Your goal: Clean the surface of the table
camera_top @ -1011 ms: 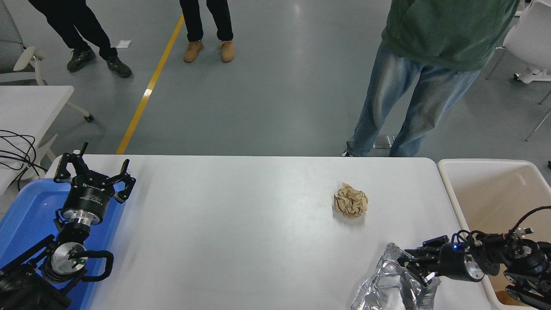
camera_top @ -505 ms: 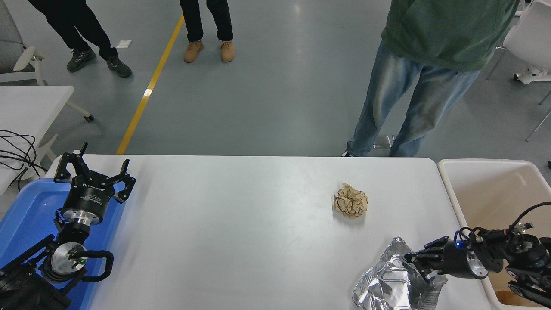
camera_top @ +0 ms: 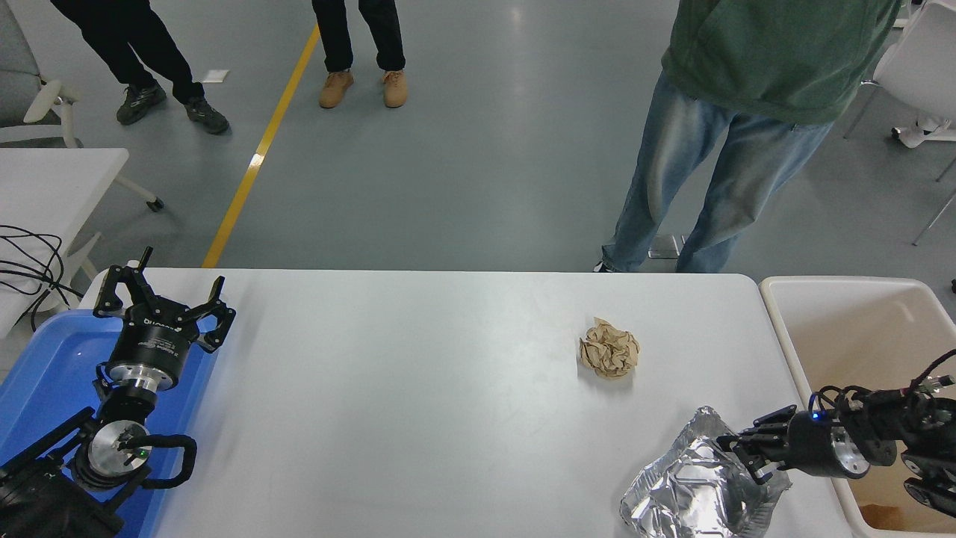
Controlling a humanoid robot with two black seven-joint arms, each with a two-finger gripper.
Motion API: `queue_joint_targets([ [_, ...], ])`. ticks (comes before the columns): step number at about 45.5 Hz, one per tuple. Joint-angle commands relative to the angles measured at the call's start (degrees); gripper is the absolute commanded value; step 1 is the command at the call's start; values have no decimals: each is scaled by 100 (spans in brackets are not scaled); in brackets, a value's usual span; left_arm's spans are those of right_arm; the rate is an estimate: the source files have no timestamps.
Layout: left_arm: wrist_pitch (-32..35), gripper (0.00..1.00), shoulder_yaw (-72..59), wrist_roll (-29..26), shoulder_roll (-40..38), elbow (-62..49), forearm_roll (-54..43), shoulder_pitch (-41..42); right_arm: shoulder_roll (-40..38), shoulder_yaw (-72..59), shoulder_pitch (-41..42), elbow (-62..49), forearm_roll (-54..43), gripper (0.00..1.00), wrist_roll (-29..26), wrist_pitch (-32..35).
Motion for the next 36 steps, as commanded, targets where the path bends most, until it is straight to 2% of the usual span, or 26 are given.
queue_joint_targets([
  [1, 0, 99, 0, 0, -3, -1, 0, 0, -459, 18, 259, 233, 387, 0, 258, 39],
  [12, 0, 99, 0, 0, 6, -1, 0, 0, -1057, 27, 549, 444, 810, 0, 583, 241],
  [20, 0, 99, 0, 0, -3, -1, 0, 0, -1496, 18, 822, 514, 1530, 0, 698, 258],
  [29, 0, 99, 0, 0, 6, -1, 0, 0, -1839, 45, 1252, 505, 2330, 0, 733, 926],
  [36, 0, 99, 0, 0, -3, -1, 0, 0, -1962, 45, 1323, 453, 2822, 0, 706, 1076],
])
